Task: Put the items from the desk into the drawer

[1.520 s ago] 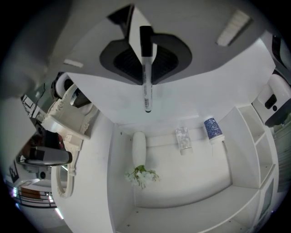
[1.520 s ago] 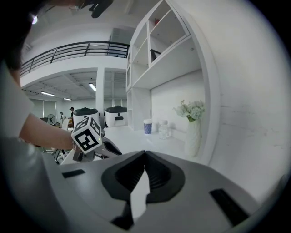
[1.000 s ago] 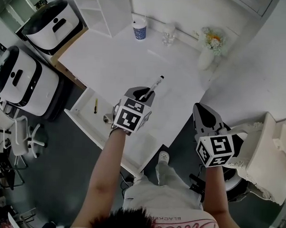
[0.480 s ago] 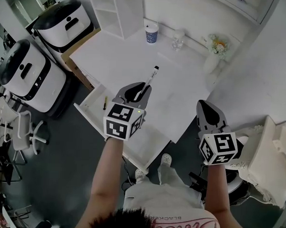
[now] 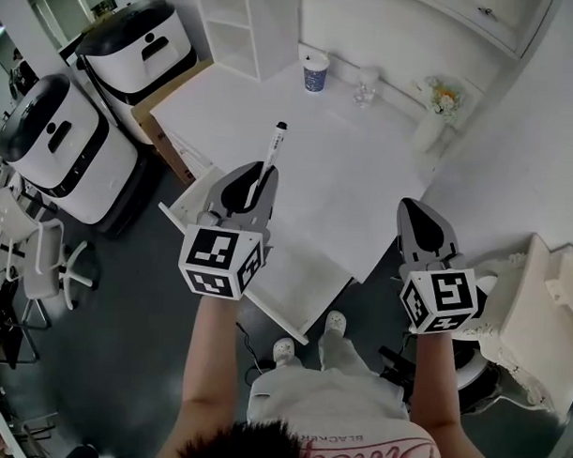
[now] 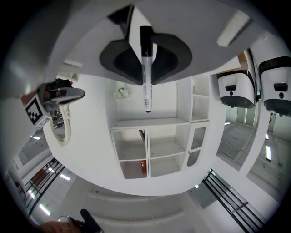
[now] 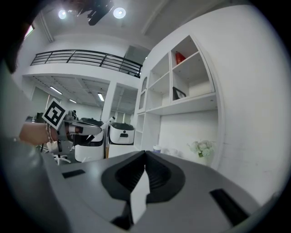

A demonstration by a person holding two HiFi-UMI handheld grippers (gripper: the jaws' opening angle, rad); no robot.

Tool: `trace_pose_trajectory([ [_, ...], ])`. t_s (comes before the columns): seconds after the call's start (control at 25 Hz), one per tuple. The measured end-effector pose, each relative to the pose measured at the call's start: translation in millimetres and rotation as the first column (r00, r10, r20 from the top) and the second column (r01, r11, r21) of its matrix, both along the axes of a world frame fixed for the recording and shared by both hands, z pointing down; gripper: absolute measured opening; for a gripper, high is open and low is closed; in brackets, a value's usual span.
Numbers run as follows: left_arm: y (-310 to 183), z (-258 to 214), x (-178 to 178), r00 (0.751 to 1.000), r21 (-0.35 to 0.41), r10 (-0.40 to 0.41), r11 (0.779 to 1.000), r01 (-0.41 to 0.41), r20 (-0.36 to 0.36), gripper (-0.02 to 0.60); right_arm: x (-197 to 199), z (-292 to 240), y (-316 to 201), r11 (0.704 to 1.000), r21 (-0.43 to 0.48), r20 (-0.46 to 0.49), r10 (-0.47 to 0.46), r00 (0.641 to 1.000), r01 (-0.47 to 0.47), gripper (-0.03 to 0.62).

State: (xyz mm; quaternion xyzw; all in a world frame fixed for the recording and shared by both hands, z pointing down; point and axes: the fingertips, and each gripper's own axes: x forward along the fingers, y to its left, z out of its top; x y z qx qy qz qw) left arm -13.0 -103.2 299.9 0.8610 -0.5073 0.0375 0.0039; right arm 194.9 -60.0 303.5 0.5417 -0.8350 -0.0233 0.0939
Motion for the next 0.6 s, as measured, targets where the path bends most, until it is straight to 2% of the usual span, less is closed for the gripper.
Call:
trace_pose_trajectory([
  [0.08,7,-6,-12,1.0,0.028,-0.019,0.999,0.019,-0.016,0.074,-5,-3,4,1.0,0.008,-0.003,0.002,1.0,-0.002,0.008],
  [0.2,14,-7,-25,0.999,0.03,-0.034,0.999,0.035,-0.029,0.074,-14,-3,9,1.0,0.01,-0.007,0.001,1.0,-0.001,0.008],
  [0.48,23,10,-33,0.998,-0.023,-0.056,0.998,0.055,-0.017,0.074,-27,5,15,1.0,-0.006,-0.019,0.0,1.0,0.0,0.008],
  [0.6,24,28,-36,0.996,-0.08,-0.084,0.993,0.082,-0.026,0.074,-29,16,15,0.999,-0.032,-0.023,-0.003,1.0,0.002,0.008],
])
